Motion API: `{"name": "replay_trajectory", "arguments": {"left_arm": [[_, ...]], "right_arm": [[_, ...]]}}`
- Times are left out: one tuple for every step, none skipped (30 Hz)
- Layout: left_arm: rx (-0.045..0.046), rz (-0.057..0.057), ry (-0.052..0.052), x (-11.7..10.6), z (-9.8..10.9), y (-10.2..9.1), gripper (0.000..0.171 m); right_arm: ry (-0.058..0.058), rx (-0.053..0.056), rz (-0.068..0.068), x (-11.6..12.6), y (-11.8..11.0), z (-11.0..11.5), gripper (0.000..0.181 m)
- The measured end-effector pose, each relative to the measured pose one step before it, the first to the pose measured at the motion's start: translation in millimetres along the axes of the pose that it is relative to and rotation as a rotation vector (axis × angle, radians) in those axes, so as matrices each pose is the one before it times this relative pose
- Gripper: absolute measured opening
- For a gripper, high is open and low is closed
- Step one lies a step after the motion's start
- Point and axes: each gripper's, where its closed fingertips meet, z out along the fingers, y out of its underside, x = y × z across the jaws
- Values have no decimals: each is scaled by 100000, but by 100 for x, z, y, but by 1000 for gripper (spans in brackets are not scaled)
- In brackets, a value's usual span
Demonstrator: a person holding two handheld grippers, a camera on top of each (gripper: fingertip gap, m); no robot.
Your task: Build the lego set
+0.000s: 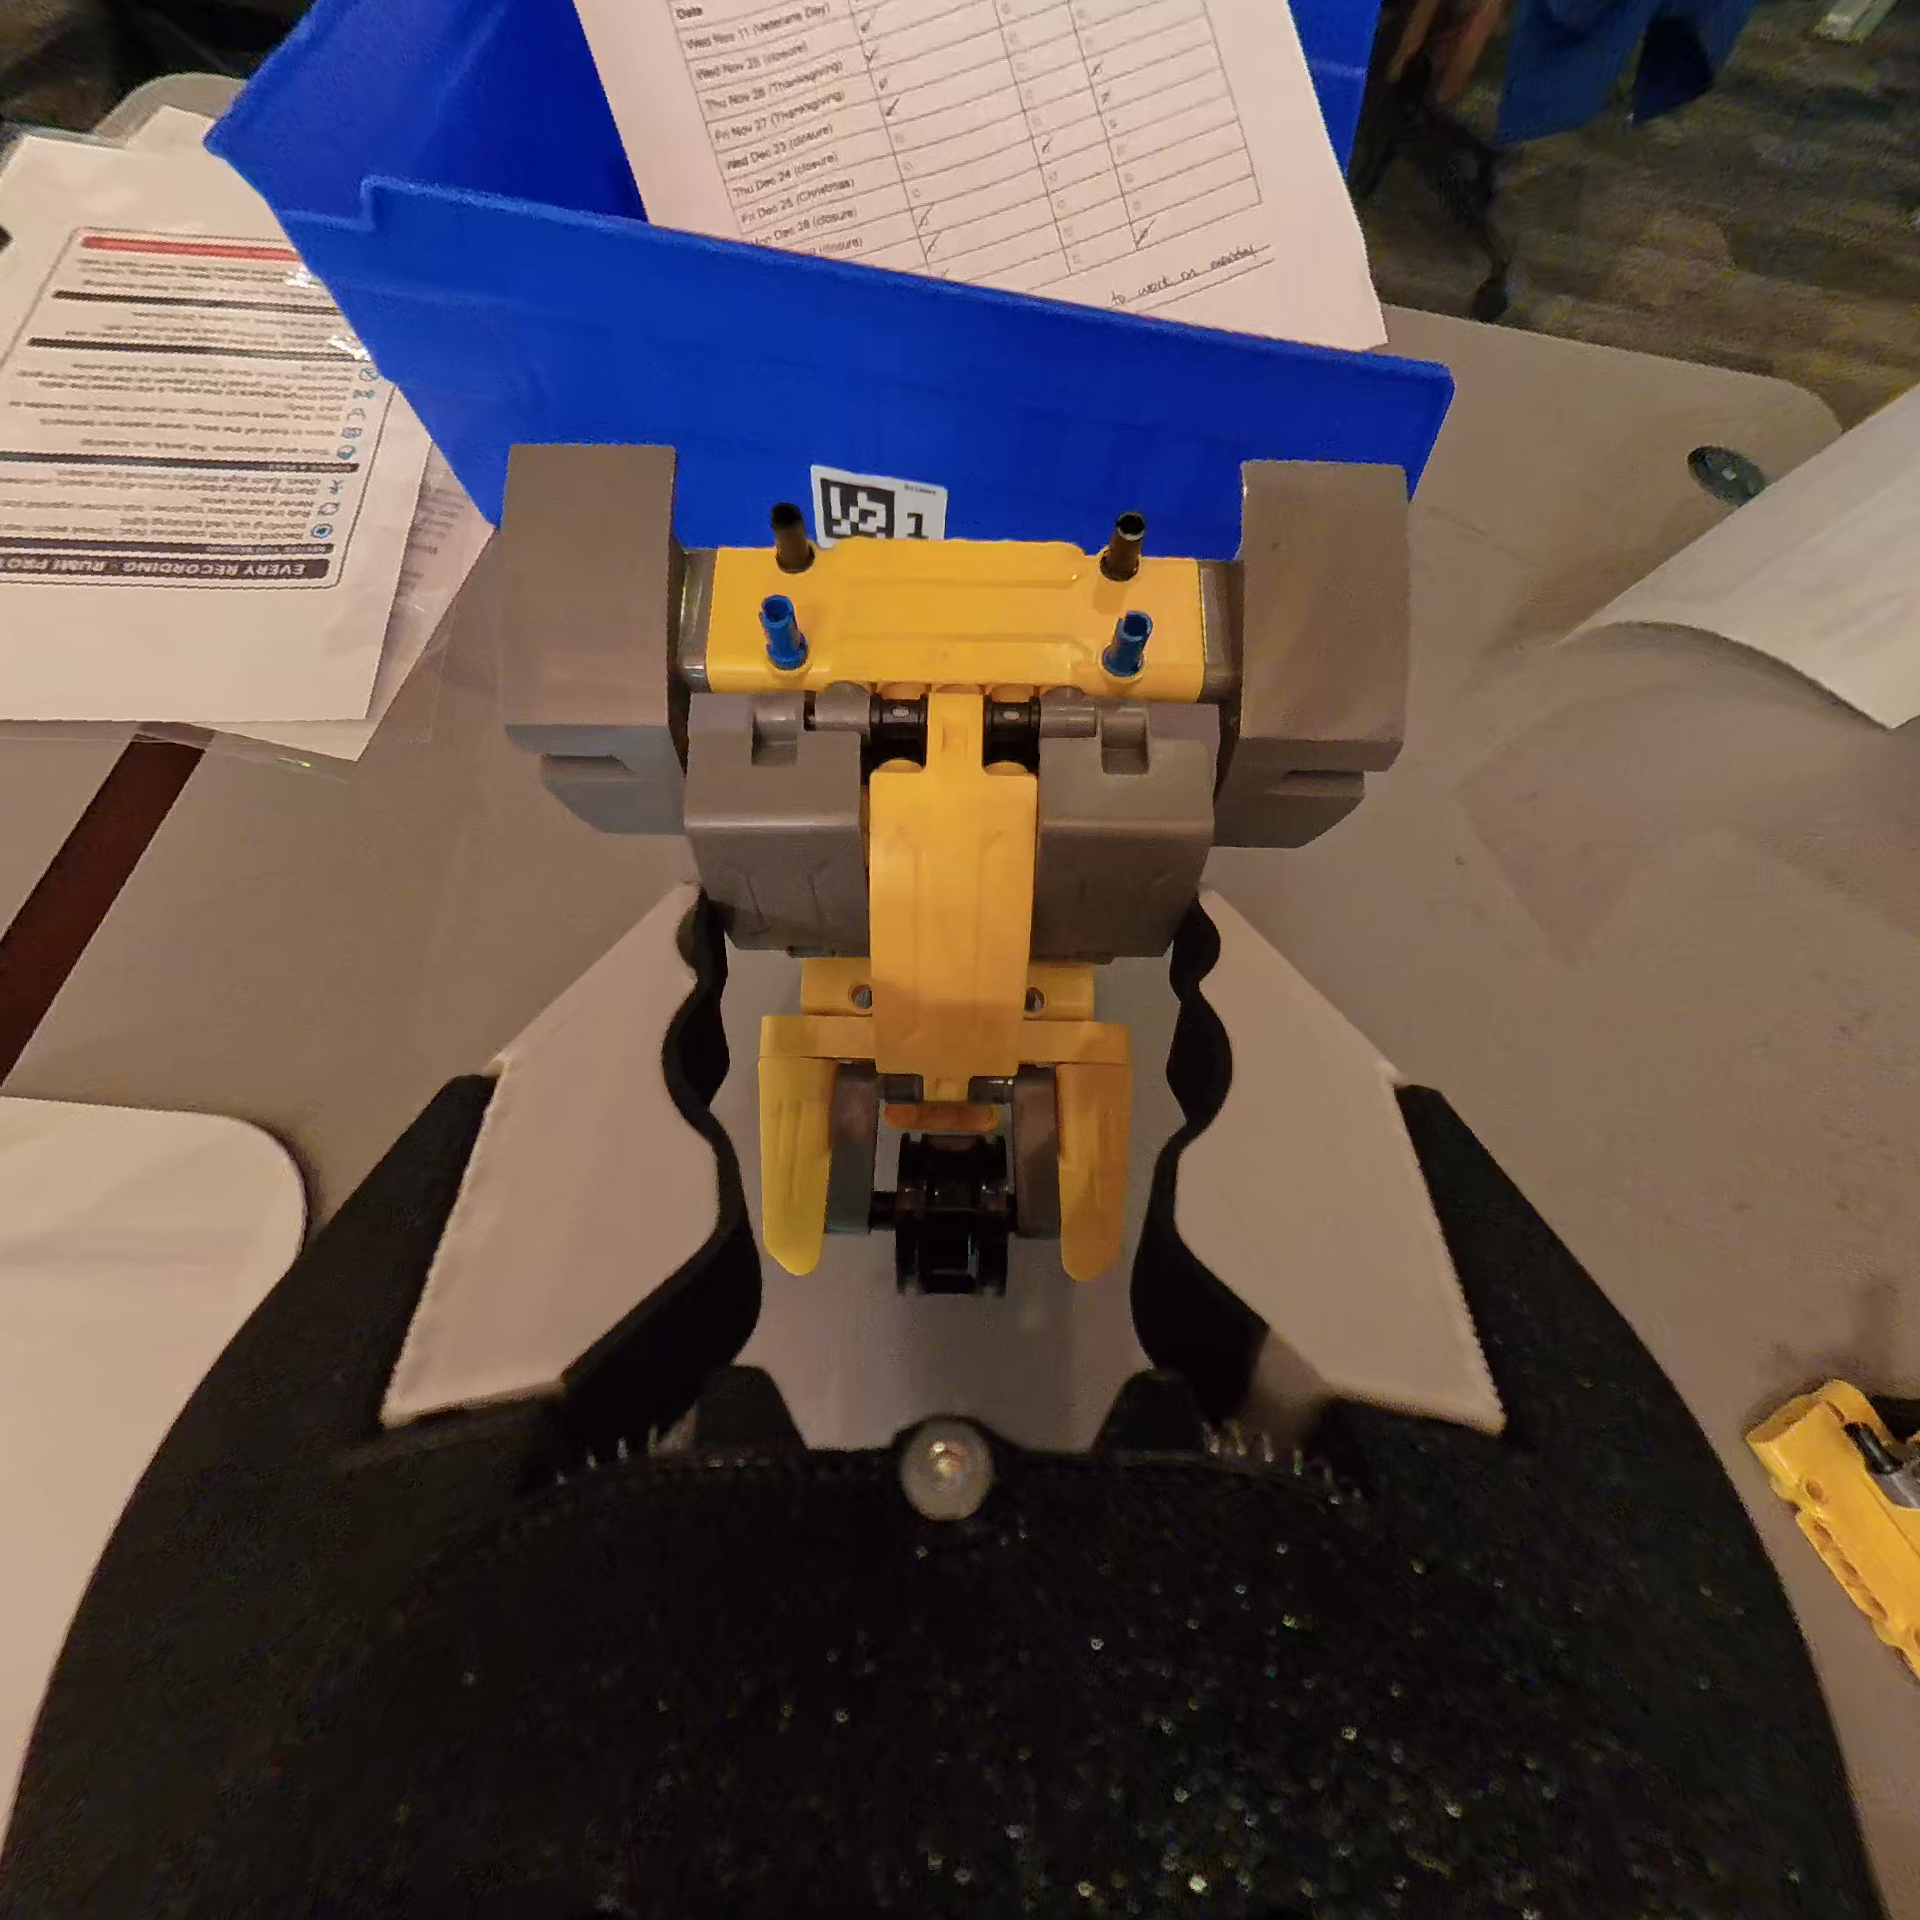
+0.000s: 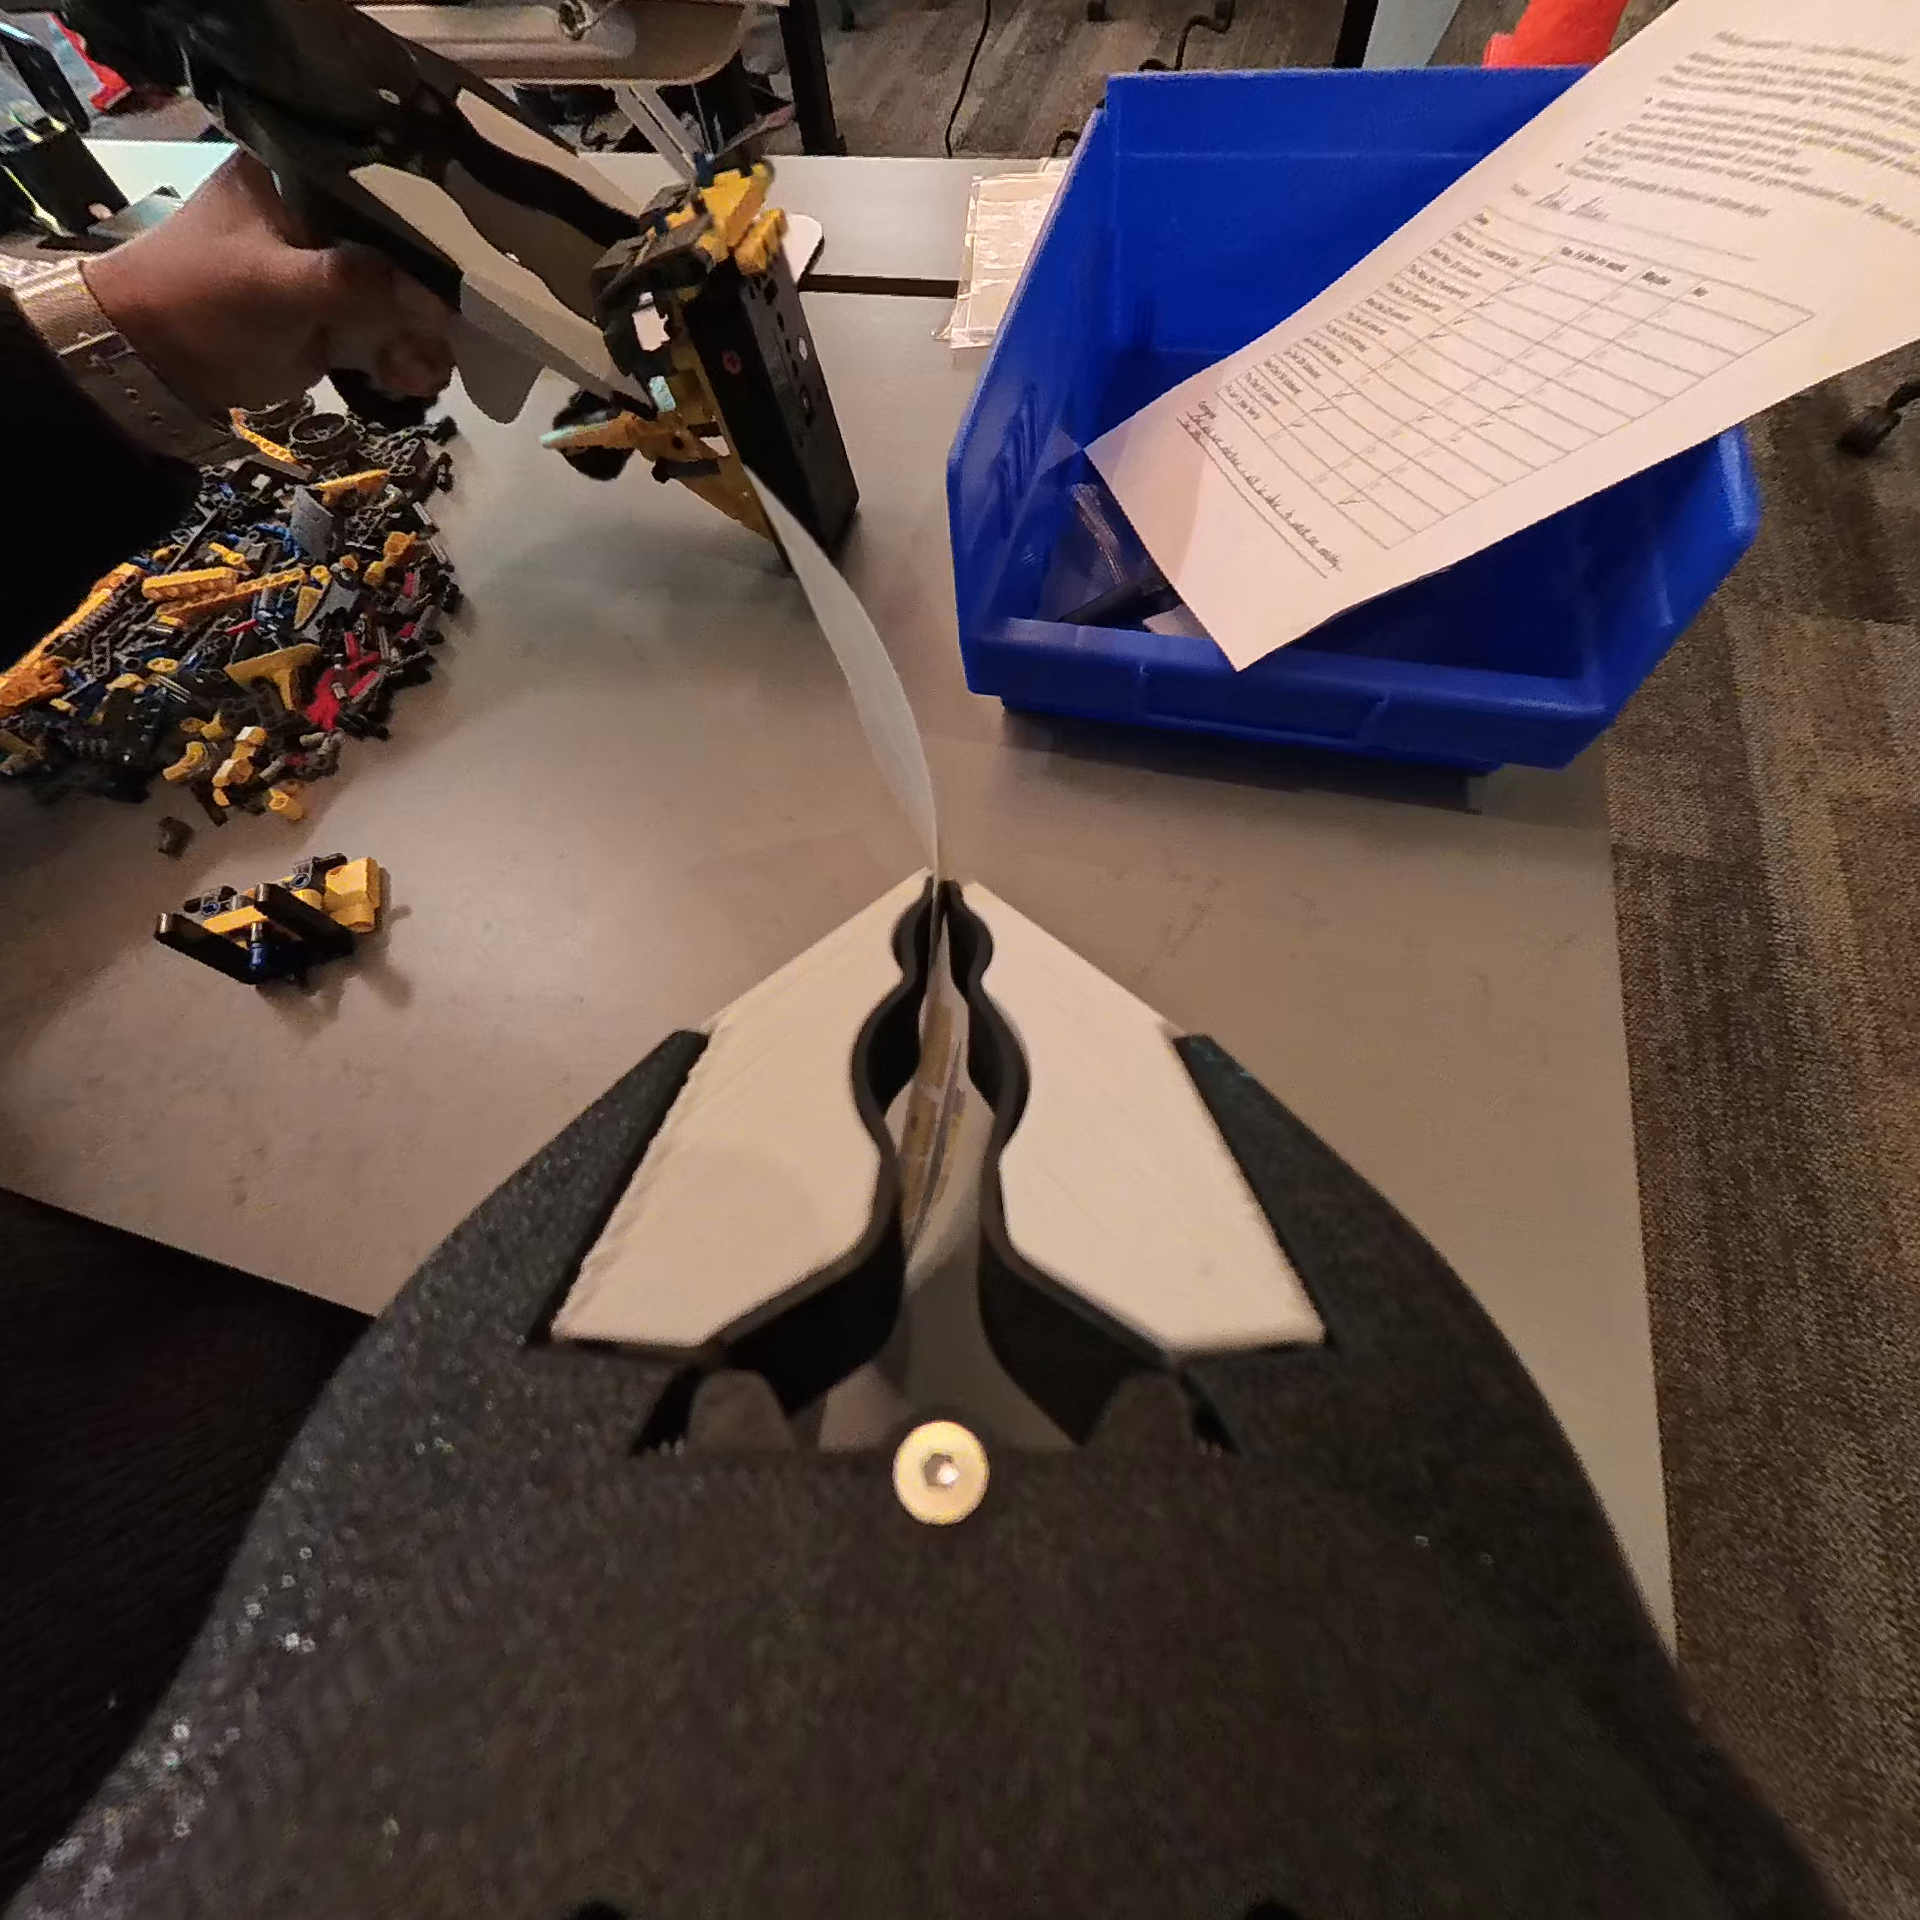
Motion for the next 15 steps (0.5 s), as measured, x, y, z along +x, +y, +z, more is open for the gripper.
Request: {"name": "replay_trajectory", "arguments": {"left_arm": [[-560,207,-561,-57,-144,229,82],[-684,339,-661,-8,-199,336,83],[-805,355,-555,38,-245,433,83],[-995,122,-512,47,-265,516,83],[-1172,-28,-486,32,-240,564,82],[-1265,-164,-248,31,-200,555,82],[-1416,-55,-108,24,-124,537,83],[-1715,264,-314,-36,-32,541,83],[-1330,554,-455,-35,56,444,83],[1315,479,-220,23,34,-63,83],[743,-127,-3,24,66,-128,83],[287,12,150,17,138,-137,83],[240,162,356,42,228,-193,83],[335,313,533,46,307,-252,83],[192,354,602,61,368,-300,83]], "right_arm": [[260,-30,129,24,11,-114,0],[408,-99,43,36,14,-125,0],[414,97,-104,38,-8,-159,0],[256,187,-9,25,-14,-146,0],[119,74,145,27,5,-105,0],[134,40,129,61,5,-64,0],[157,61,73,61,-8,-4,0],[123,-48,66,46,-18,55,0],[338,-249,-26,41,-10,62,0],[574,79,-280,-9,-85,50,0],[129,765,-355,-128,-189,-2,0],[-606,977,-9,-269,-237,-16,0],[-925,832,145,-322,-211,-36,0],[-747,629,-45,-283,-156,-33,0],[-390,180,-217,-215,-78,-29,0]]}}
